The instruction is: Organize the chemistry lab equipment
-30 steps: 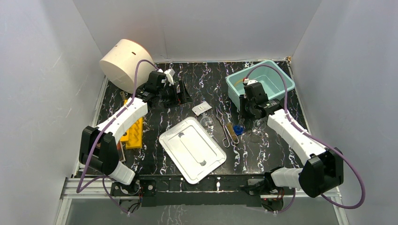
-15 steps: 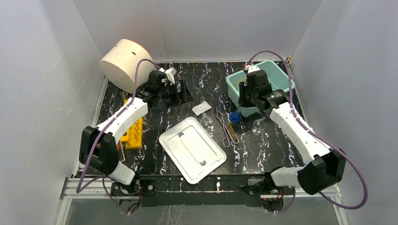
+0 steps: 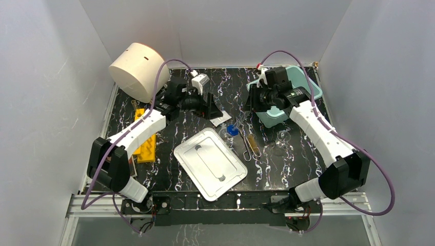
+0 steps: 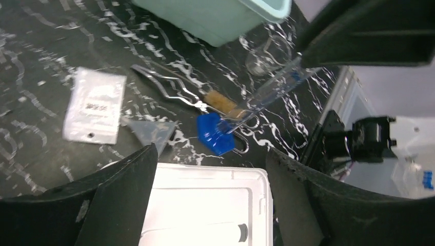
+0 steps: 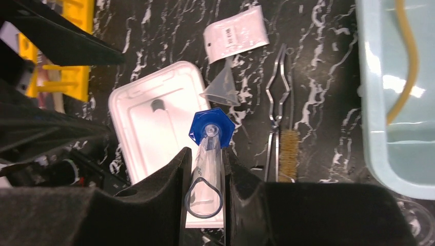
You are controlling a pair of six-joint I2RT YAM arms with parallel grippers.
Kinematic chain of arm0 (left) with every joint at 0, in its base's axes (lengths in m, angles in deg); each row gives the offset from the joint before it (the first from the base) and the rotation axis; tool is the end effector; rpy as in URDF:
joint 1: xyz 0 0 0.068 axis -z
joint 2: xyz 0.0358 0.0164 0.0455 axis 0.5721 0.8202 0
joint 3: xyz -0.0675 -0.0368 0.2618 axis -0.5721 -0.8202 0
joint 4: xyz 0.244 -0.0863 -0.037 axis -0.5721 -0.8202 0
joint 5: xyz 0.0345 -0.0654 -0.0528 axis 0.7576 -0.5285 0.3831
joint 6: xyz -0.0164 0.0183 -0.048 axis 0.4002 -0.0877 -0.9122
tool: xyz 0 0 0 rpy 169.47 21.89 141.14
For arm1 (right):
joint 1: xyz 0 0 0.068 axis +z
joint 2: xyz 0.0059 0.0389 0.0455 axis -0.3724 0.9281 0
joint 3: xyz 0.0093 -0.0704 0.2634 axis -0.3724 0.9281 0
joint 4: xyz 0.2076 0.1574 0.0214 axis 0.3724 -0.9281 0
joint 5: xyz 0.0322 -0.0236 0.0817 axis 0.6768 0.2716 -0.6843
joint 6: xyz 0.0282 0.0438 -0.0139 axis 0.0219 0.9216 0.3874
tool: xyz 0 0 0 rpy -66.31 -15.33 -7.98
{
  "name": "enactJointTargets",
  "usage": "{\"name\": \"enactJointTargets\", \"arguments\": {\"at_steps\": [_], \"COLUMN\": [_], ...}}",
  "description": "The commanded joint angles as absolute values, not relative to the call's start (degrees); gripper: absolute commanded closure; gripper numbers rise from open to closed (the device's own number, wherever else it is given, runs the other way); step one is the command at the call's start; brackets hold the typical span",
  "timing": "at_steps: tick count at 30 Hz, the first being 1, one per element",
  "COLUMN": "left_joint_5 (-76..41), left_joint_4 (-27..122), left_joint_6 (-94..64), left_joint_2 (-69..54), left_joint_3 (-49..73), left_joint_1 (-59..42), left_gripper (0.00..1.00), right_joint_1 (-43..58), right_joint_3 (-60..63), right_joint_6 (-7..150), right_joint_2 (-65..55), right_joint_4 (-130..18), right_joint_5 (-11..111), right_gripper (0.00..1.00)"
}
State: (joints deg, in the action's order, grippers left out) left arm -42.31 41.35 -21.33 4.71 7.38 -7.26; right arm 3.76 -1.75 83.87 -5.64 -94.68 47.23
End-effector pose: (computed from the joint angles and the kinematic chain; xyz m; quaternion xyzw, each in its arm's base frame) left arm 0.3040 -0.1812 0.3106 0.2265 0.7843 -0.4232 0.3931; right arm 0.2730 0.1382 0.3567 -0.0889 0.9006 0.2373 0.3532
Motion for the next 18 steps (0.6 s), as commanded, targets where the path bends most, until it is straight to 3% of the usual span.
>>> {"name": "enactJointTargets", "arguments": {"at_steps": [1,9,15,18], "left_joint_5": [-53.3,-60.0,-60.6,-58.5], "left_joint_4": [52.2,53.0,51.4,49.7], "left_joint_6": [-14.0,-11.4,-7.7,-4.5], "left_joint_2": [4.2,7.2,6.0,5.2], "left_joint_3": [5.0,4.8,2.2,0.5], "left_joint_1": [-4.0,1.0,0.9,1.0], "left_gripper": [0.29,0.36,0.48,0.59], "right_joint_1": [4.0,4.0,4.0,4.1], "right_joint_3": [-7.3,-6.5,-6.7,-6.8], "right_joint_6": [87.0,88.6,89.1,89.3], "right_joint_2": [-5.1,-5.7,-5.6,-5.3], "right_joint_4": [-96.0,-97.3,-96.9,-96.8], "right_joint_5": [37.4,29.6,27.8,26.5], "right_gripper": [0.73,0.74,0.74,0.74]}}
